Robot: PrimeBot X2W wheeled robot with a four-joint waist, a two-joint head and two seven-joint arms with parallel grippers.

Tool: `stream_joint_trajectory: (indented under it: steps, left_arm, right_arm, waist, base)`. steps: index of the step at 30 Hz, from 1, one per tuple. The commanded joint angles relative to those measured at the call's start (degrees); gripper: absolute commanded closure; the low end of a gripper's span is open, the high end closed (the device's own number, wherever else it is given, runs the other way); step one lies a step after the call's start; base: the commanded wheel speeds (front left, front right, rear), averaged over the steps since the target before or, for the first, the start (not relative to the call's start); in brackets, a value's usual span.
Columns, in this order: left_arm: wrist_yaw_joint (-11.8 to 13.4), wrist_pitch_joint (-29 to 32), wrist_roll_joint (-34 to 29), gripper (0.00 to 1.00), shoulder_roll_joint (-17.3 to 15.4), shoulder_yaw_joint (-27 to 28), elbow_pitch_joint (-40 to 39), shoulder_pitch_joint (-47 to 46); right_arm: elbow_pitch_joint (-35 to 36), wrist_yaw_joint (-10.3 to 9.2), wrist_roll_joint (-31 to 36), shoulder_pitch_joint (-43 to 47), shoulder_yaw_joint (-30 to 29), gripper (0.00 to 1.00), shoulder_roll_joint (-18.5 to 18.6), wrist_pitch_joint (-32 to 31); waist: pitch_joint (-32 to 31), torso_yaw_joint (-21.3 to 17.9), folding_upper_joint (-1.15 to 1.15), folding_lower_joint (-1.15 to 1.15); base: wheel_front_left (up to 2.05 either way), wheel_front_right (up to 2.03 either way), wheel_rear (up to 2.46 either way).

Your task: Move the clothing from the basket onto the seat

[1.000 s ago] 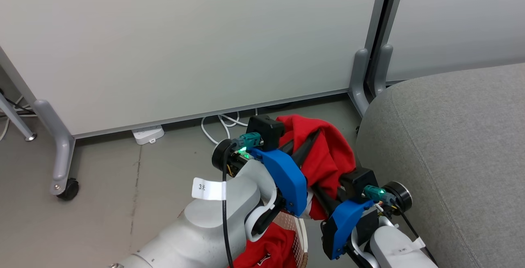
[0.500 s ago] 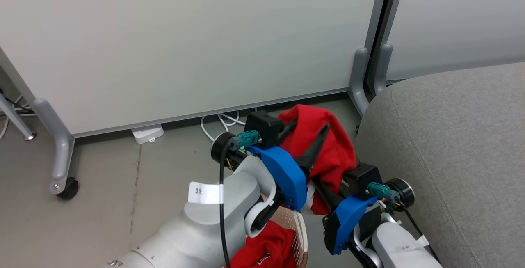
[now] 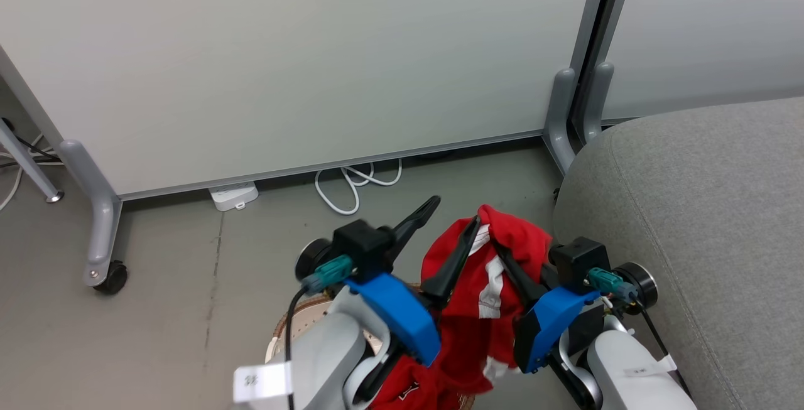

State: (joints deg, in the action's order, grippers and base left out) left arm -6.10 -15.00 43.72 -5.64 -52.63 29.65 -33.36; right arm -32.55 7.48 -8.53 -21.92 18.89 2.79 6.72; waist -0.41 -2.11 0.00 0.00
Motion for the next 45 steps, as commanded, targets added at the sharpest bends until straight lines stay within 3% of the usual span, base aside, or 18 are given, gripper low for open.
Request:
stream_joint_trajectory:
  steps: [1,5,13,35,45]
  left_arm:
    - [-0.5,-0.3,-1.5,0.00,-0.7,1.5,-1.0,2.1]
    - [-1.1,-0.2,-7.1,0.00,-1.6,8.6,-5.8,9.9]
    - [-1.5,-0.2,-12.4,0.00,-2.2,14.4,-8.3,16.9]
    - [-1.4,-0.2,-15.5,0.00,-3.6,18.6,-10.4,20.8]
    - [-1.4,-0.2,-16.2,0.00,-4.1,20.0,-9.5,20.5]
  right_arm:
    - [0.4,0.03,0.5,0.3,-0.4,1.00,0.2,0.3]
    - [1.4,0.03,1.0,0.8,-1.8,1.00,0.2,0.0]
    - [2.6,0.03,2.0,2.3,-4.5,1.00,0.2,-0.5]
    - [5.3,0.03,2.4,4.2,-5.7,1.00,0.2,-2.0]
    - [5.7,0.03,2.0,3.3,-5.3,1.00,0.2,-1.9]
  waist:
    - [0.0,0.0,0.00,0.00]
    - [0.2,-0.1,0.00,0.00]
    - [0.3,0.6,0.00,0.00]
    - [0.8,0.4,0.00,0.00]
    - [2.2,-5.4,0.00,0.00]
  base:
    - [0.00,0.00,0.00]
    - [0.00,0.00,0.00]
    - [0.00,0.00,0.00]
    - [0.00,0.00,0.00]
    - [0.00,0.00,0.00]
